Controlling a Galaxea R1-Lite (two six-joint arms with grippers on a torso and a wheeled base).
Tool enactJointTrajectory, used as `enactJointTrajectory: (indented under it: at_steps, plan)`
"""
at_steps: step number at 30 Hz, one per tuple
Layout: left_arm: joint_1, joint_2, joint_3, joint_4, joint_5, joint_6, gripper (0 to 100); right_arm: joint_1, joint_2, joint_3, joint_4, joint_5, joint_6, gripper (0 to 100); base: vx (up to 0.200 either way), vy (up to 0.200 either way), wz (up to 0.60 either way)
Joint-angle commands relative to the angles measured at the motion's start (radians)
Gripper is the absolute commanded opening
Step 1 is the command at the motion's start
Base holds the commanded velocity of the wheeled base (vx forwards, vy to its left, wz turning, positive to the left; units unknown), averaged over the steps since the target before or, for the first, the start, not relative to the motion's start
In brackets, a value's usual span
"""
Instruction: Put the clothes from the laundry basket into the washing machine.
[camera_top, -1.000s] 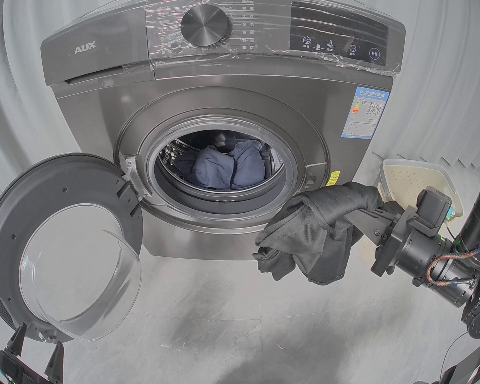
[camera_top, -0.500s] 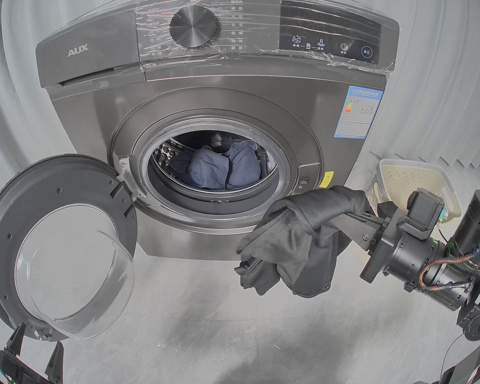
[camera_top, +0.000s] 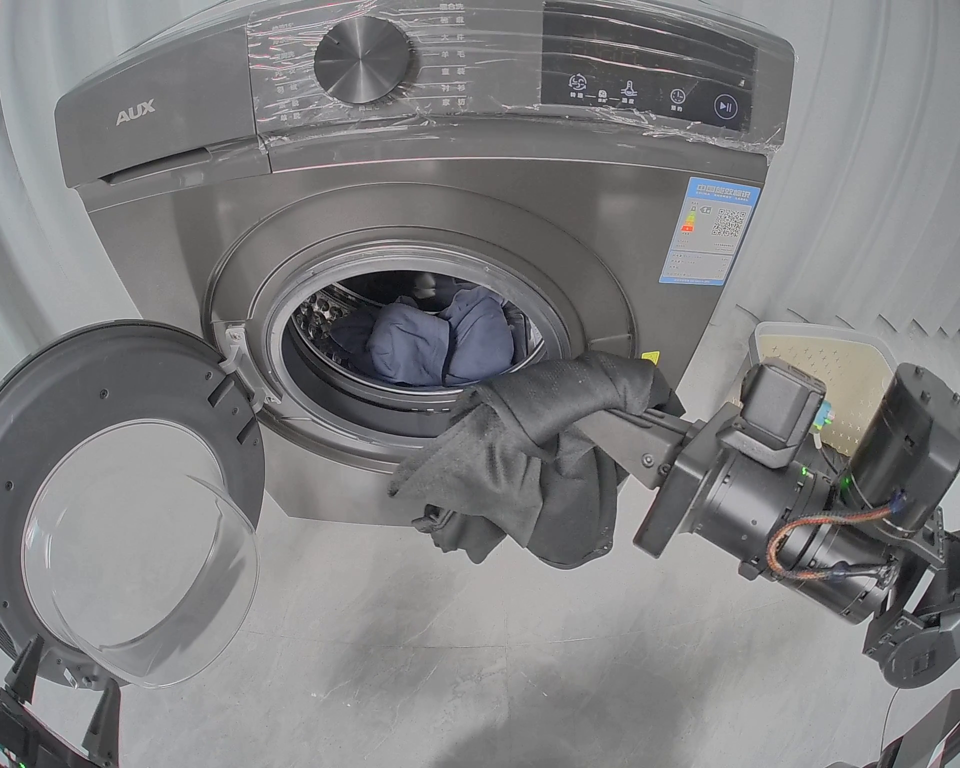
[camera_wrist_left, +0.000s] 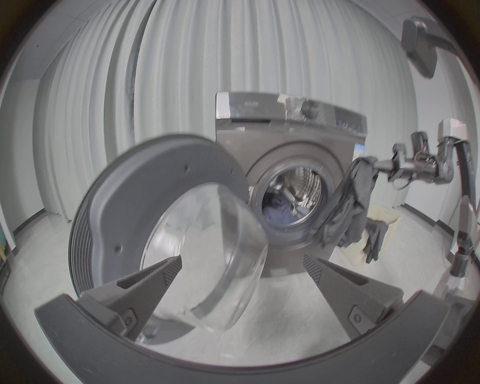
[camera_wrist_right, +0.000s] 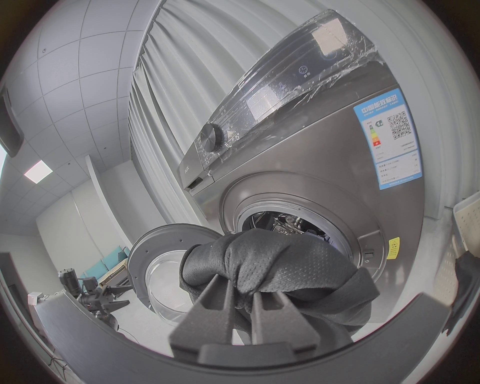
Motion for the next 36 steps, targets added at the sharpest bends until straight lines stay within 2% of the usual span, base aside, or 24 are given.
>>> enactJointTrajectory:
  at_steps: [1,2,3,4,5,6,7,8,9,10,11,12,13,18,22,27,31,36]
  plan:
    - [0.011,0.082,-0.176,-0.044,-0.145,-0.008,100,0.028,0.096,-0.051,-0.076,-0.018,0.015,0,0.000,0.000,0.00]
    - [0.009,0.097,-0.181,-0.042,-0.173,-0.007,100,0.029,0.104,-0.059,-0.082,-0.019,0.018,0,0.000,0.000,0.00]
    - [0.009,0.097,-0.181,-0.042,-0.173,-0.007,100,0.029,0.104,-0.059,-0.082,-0.019,0.018,0,0.000,0.000,0.00]
    - [0.005,0.160,-0.176,-0.042,-0.268,-0.007,100,0.041,0.121,-0.076,-0.101,-0.021,0.024,0,0.000,0.000,0.00]
    - [0.006,0.181,-0.172,-0.042,-0.283,-0.007,100,0.044,0.122,-0.079,-0.105,-0.021,0.024,0,0.000,0.000,0.00]
    - [0.009,0.255,-0.155,-0.054,-0.335,-0.002,100,0.051,0.127,-0.088,-0.119,-0.021,0.026,0,0.000,0.000,0.00]
    - [0.009,0.263,-0.153,-0.054,-0.340,-0.002,100,0.051,0.127,-0.089,-0.119,-0.021,0.026,0,0.000,0.000,0.00]
    - [0.000,0.335,-0.150,-0.067,-0.401,0.009,100,0.051,0.138,-0.096,-0.127,-0.021,0.026,0,0.000,0.000,0.00]
    - [-0.006,0.367,-0.150,-0.076,-0.438,0.020,100,0.051,0.142,-0.099,-0.128,-0.019,0.027,0,0.000,0.000,0.00]
    - [-0.006,0.367,-0.150,-0.076,-0.438,0.020,100,0.051,0.142,-0.099,-0.128,-0.019,0.027,0,0.000,0.000,0.00]
    - [-0.020,0.438,-0.152,-0.103,-0.497,0.036,100,0.051,0.145,-0.099,-0.130,-0.018,0.029,0,0.000,0.000,0.00]
    - [-0.021,0.451,-0.152,-0.110,-0.503,0.039,100,0.051,0.145,-0.099,-0.130,-0.018,0.030,0,0.000,0.000,0.00]
    - [-0.029,0.520,-0.152,-0.148,-0.535,0.050,100,0.051,0.147,-0.100,-0.130,-0.018,0.033,0,0.000,0.000,0.00]
    - [-0.092,0.707,-0.152,-0.274,-0.544,0.056,100,0.054,0.155,-0.100,-0.167,-0.018,0.035,0,0.000,0.000,0.00]
    - [-0.199,0.912,-0.157,-0.449,-0.529,0.044,100,0.060,0.167,-0.099,-0.170,-0.019,0.035,0,0.000,0.000,0.00]
    - [-0.265,1.119,-0.186,-0.610,-0.498,0.036,100,0.063,0.167,-0.097,-0.170,-0.019,0.035,0,0.000,0.000,0.00]
    - [-0.302,1.218,-0.210,-0.692,-0.473,0.035,100,0.063,0.164,-0.089,-0.170,-0.019,0.035,0,0.000,0.000,0.00]
    - [-0.357,1.307,-0.249,-0.705,-0.452,0.026,100,0.064,0.164,-0.086,-0.170,-0.019,0.035,0,0.000,0.000,0.00]
